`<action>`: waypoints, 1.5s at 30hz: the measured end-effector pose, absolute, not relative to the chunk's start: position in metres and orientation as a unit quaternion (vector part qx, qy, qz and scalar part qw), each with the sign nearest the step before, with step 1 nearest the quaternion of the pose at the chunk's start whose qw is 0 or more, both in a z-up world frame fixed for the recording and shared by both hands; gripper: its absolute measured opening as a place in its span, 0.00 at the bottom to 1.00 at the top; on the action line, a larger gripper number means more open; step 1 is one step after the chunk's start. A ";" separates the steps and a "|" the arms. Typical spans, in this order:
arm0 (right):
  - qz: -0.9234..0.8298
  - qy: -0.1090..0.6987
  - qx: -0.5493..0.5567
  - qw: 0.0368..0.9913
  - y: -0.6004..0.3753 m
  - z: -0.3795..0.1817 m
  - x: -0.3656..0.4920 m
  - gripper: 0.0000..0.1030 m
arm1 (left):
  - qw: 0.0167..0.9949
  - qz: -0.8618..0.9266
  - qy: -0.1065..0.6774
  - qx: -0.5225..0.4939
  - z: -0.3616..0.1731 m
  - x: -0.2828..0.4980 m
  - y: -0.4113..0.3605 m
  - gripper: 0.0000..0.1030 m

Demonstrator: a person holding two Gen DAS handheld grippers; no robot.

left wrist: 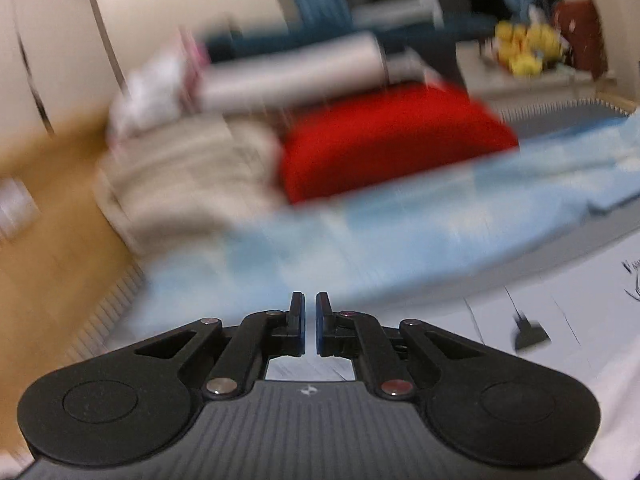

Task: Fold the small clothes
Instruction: 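Lift the shirt with both grippers and shake it out in the air, then lay the shirt flat on the bed and open both grippers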

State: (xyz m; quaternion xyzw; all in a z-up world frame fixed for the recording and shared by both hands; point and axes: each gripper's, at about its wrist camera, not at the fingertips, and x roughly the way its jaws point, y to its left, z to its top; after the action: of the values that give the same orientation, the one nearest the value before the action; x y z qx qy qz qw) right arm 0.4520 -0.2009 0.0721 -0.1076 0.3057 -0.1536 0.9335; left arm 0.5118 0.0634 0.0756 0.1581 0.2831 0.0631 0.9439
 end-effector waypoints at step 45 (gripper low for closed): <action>-0.097 0.383 0.027 0.918 -0.279 -0.008 0.391 0.50 | 0.915 0.107 0.303 0.243 -0.067 0.524 0.132 0.92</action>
State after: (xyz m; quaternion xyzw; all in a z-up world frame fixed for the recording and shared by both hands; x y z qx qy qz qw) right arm 0.3909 -0.2788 -0.0084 0.0272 0.3835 -0.0971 0.9180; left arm 0.5242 0.1320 -0.0674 0.2434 0.3034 0.1070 0.9150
